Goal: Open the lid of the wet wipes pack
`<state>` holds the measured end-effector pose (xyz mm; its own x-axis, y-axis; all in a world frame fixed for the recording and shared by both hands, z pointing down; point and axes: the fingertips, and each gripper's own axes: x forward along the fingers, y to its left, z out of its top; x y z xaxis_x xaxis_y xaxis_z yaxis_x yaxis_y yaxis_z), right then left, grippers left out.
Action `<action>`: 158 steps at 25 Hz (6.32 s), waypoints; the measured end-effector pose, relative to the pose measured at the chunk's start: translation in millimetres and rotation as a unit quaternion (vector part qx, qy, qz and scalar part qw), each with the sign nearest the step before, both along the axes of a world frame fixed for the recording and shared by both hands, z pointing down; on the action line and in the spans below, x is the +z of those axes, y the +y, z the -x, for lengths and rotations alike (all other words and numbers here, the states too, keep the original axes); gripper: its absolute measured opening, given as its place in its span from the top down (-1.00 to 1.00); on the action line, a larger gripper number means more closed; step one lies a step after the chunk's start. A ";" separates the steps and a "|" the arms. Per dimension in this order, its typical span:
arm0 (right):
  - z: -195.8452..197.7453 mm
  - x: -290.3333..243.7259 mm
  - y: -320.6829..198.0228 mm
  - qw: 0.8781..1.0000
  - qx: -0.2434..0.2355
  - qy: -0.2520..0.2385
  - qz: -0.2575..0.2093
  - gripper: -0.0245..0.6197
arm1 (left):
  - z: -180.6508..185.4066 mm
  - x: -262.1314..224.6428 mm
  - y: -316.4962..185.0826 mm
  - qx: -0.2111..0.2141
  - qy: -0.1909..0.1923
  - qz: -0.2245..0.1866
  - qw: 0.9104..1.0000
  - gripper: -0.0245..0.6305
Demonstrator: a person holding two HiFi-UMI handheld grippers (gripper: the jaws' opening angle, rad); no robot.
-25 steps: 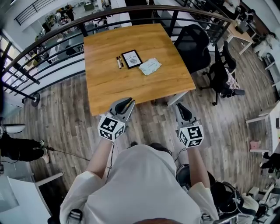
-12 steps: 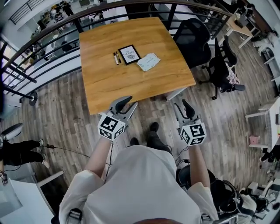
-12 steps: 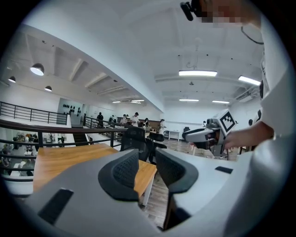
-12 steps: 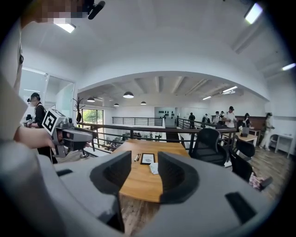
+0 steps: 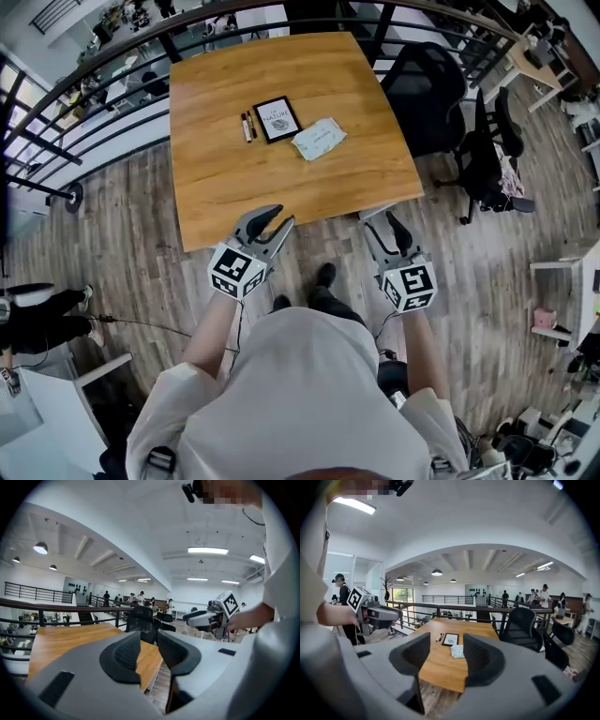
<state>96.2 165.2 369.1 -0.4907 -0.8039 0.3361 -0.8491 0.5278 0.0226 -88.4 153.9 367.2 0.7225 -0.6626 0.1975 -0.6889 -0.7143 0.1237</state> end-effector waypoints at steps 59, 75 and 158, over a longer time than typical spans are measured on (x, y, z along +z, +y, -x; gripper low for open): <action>-4.5 211.4 -387.4 0.963 -0.183 0.105 0.169 0.29 | -79.2 186.5 -370.1 0.041 -0.084 0.064 0.994 0.59; 7.4 347.7 -436.3 0.904 -0.335 0.153 0.216 0.28 | -117.3 315.6 -411.5 0.045 -0.183 0.081 0.979 0.54; -9.9 295.7 -435.3 0.918 -0.337 0.118 0.173 0.33 | -55.9 260.8 -428.0 -0.131 -0.256 0.064 0.955 0.74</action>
<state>106.2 -270.1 664.8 -0.7182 -0.1704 0.6747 -0.3206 0.9415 -0.1035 -32.5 -274.0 628.0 0.3210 -0.7540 0.5731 -0.8359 -0.5100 -0.2029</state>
